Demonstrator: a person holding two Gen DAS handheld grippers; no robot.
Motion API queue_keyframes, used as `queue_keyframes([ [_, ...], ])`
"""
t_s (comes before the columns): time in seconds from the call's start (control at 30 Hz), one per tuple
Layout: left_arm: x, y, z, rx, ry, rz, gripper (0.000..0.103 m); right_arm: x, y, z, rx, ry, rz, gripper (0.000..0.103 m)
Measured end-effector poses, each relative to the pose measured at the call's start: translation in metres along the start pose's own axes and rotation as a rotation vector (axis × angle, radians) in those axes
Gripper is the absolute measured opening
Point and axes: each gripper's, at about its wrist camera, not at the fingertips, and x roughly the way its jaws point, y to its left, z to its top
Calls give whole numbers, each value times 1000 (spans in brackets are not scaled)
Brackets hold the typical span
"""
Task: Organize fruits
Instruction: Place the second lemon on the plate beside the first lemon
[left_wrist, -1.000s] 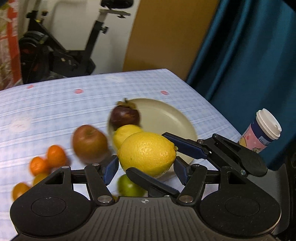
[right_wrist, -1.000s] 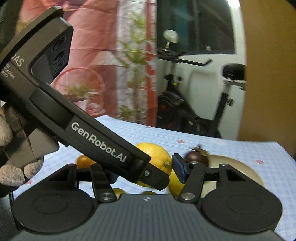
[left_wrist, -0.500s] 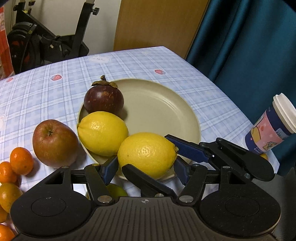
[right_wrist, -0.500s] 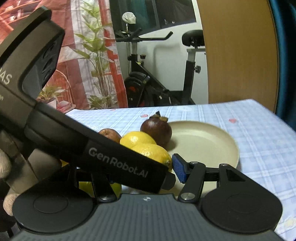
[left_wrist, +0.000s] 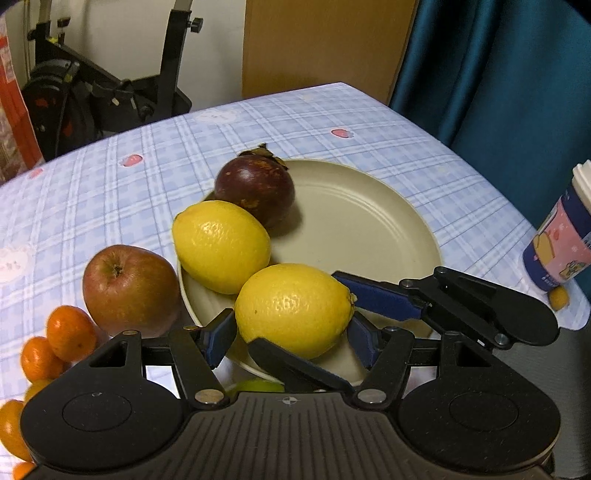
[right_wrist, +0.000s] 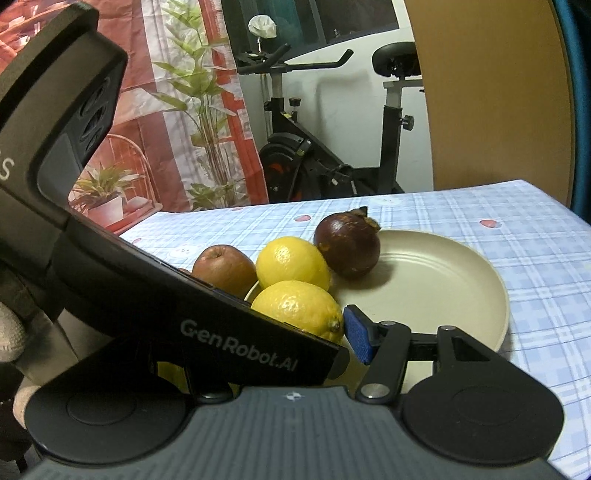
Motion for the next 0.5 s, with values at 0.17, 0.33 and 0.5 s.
queue_keyframes([
  [0.17, -1, -4, 1, 9, -4, 26, 68, 5, 0, 1, 23, 21, 21, 64],
  [0.33, 0, -5, 1, 26, -7, 41, 69, 4, 1, 1, 22, 20, 12, 64],
  [0.5, 2, -6, 4, 51, -16, 71, 69, -1, 2, 0, -6, 2, 4, 75],
])
